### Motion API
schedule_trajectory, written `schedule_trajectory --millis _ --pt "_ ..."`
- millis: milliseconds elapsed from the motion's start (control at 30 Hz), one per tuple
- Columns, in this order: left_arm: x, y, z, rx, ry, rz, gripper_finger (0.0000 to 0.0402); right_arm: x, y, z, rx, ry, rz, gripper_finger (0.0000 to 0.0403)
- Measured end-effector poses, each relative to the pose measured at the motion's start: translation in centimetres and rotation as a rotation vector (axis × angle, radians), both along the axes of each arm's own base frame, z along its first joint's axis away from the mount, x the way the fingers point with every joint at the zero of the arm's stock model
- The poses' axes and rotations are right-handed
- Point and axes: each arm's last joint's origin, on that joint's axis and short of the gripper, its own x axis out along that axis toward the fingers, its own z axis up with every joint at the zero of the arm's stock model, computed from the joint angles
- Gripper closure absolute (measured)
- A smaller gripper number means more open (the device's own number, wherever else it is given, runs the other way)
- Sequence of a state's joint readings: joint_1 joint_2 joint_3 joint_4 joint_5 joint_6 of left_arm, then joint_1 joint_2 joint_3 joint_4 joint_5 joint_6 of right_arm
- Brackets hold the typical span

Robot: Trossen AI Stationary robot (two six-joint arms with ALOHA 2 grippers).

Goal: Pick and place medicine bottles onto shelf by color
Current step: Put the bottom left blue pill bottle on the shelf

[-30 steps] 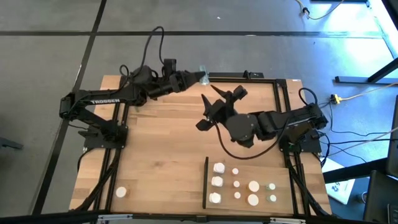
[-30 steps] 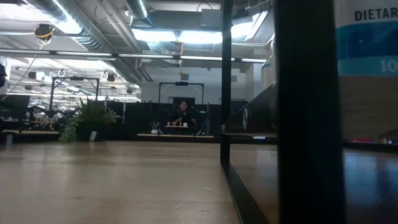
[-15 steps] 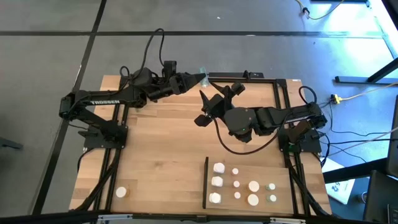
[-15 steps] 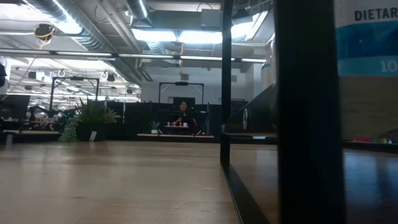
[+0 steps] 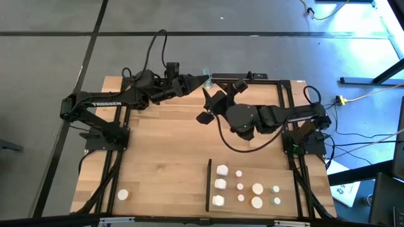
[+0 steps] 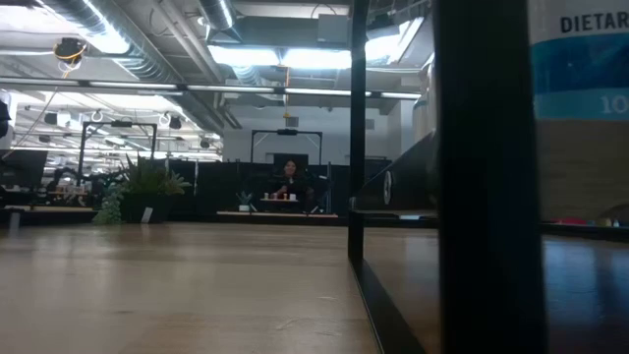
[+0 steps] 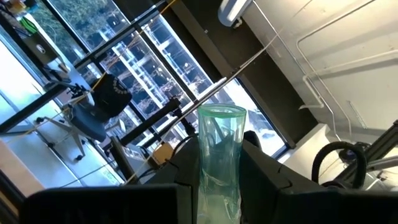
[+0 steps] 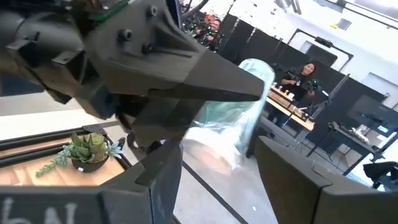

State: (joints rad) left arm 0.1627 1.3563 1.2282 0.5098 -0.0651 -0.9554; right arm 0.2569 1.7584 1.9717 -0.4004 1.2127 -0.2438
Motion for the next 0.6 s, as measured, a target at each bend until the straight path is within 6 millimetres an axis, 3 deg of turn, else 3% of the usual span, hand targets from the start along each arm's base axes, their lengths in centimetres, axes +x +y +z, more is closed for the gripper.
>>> schedule_trajectory --millis 333,600 --pt "-0.01 0.01 0.0 0.009 0.003 0.009 0.0333 0.2 -0.5 0.11 0.011 -0.015 0.02 0.02" --pt "-0.01 0.03 -0.02 0.018 0.007 0.016 0.0333 0.21 -0.48 0.02 -0.024 0.027 -0.012 0.0241"
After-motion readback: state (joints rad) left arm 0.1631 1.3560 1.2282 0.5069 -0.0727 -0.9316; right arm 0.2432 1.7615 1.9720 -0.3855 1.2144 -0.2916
